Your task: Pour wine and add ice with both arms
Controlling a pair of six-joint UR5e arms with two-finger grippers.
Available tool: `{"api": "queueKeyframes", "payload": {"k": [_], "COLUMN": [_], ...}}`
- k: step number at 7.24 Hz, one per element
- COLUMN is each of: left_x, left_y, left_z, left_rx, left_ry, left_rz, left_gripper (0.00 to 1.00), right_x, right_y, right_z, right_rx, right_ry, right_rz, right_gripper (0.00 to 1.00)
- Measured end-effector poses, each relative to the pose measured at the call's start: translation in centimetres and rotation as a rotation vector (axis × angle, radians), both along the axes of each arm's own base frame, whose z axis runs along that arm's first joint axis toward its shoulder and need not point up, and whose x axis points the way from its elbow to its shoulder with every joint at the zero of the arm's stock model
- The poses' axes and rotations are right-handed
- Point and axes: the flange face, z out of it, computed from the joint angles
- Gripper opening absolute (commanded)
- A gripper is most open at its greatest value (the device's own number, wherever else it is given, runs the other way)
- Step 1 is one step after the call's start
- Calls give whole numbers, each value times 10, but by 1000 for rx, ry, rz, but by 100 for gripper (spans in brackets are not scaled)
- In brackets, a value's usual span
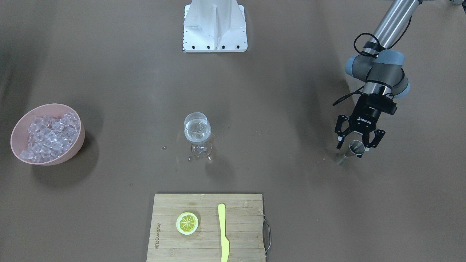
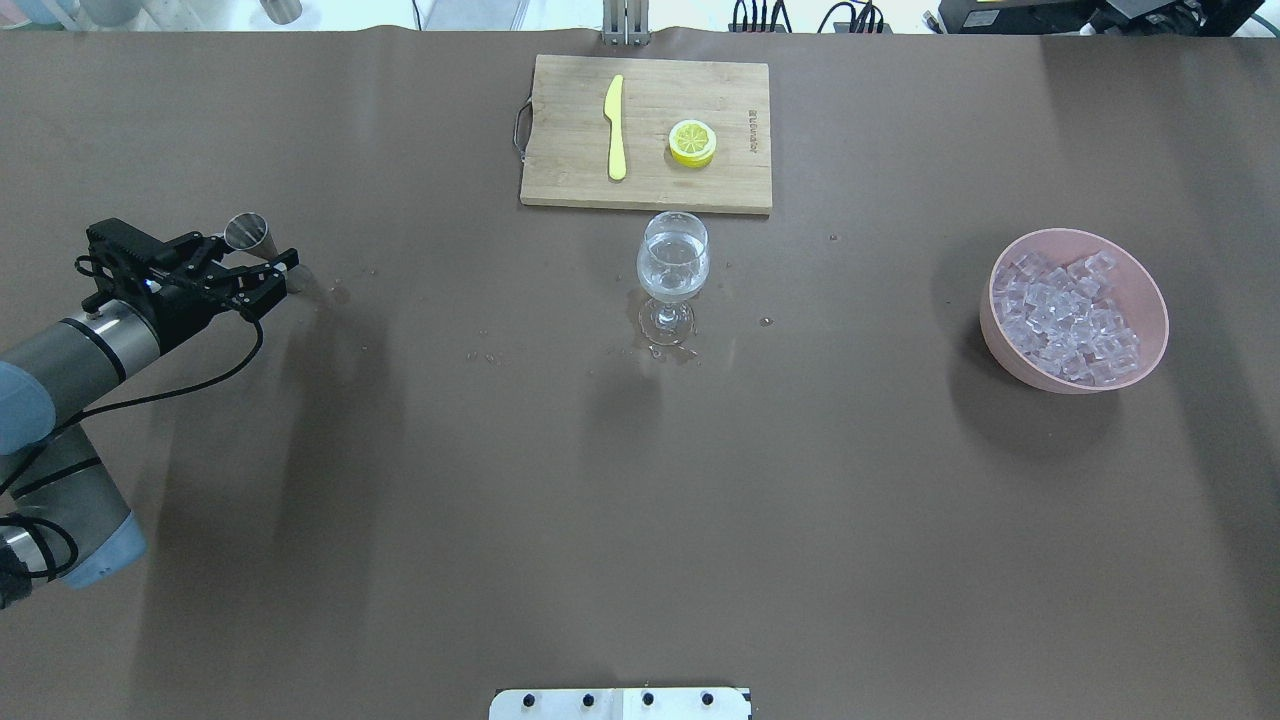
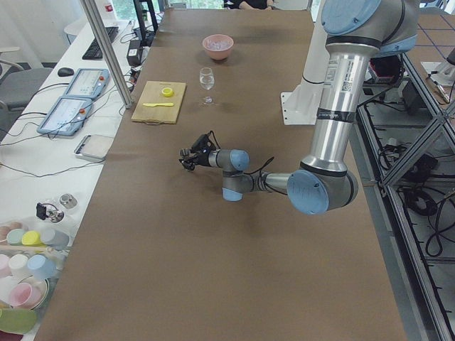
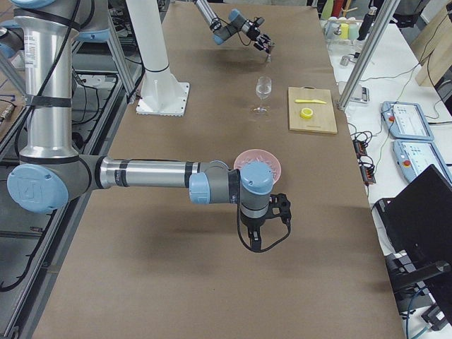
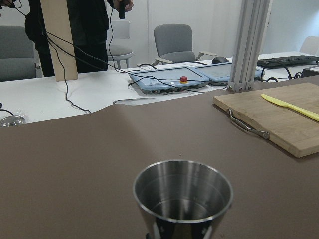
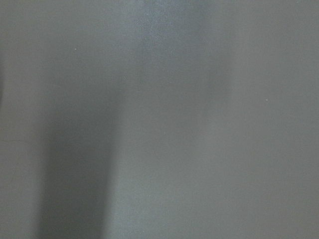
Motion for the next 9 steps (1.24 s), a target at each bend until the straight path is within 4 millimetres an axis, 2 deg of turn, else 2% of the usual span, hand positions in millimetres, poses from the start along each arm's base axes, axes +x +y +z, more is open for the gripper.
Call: {"api": "queueKeyframes", "payload": {"k": [4,7,9], "left_x": [-5,-32,-47], "left_y": [-4,-22,-30], "left_z": [-5,-7,-20], "left_rx": [23,29,34], "left_ry": [-15,-22,-16], "left_rz": [30,36,55], "left_gripper": [97,97,97], "right_x": [0,0,0], "right_y": [0,0,0], "right_z": [0,-1,-2], "right_rx": [0,2,5], "right_ry": [0,0,0], "right_rz": [0,0,0], "right_gripper": [100,100,100]}}
